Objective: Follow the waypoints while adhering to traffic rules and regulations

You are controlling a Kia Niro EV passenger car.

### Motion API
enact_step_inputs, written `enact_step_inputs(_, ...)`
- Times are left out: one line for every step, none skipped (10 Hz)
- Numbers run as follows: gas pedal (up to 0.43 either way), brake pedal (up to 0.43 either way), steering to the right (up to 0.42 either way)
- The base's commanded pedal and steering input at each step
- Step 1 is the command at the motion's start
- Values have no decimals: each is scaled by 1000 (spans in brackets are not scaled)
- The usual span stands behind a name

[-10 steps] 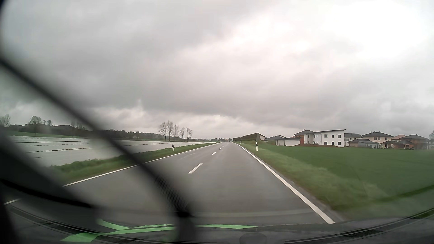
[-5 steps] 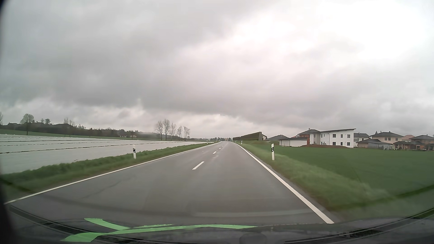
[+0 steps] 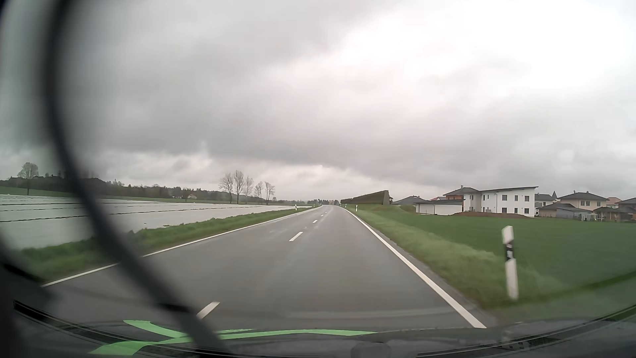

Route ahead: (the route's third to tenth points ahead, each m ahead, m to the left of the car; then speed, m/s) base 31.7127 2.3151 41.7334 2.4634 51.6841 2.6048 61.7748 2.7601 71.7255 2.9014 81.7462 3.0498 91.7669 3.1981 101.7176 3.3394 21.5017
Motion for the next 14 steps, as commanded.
enact_step_inputs(138,0,2)
enact_step_inputs(138,0,2)
enact_step_inputs(150,0,2)
enact_step_inputs(150,0,1)
enact_step_inputs(157,0,1)
enact_step_inputs(169,0,1)
enact_step_inputs(169,0,0)
enact_step_inputs(169,0,0)
enact_step_inputs(157,0,0)
enact_step_inputs(118,0,0)
enact_step_inputs(98,0,0)
enact_step_inputs(87,0,0)
enact_step_inputs(87,0,0)
enact_step_inputs(98,0,0)
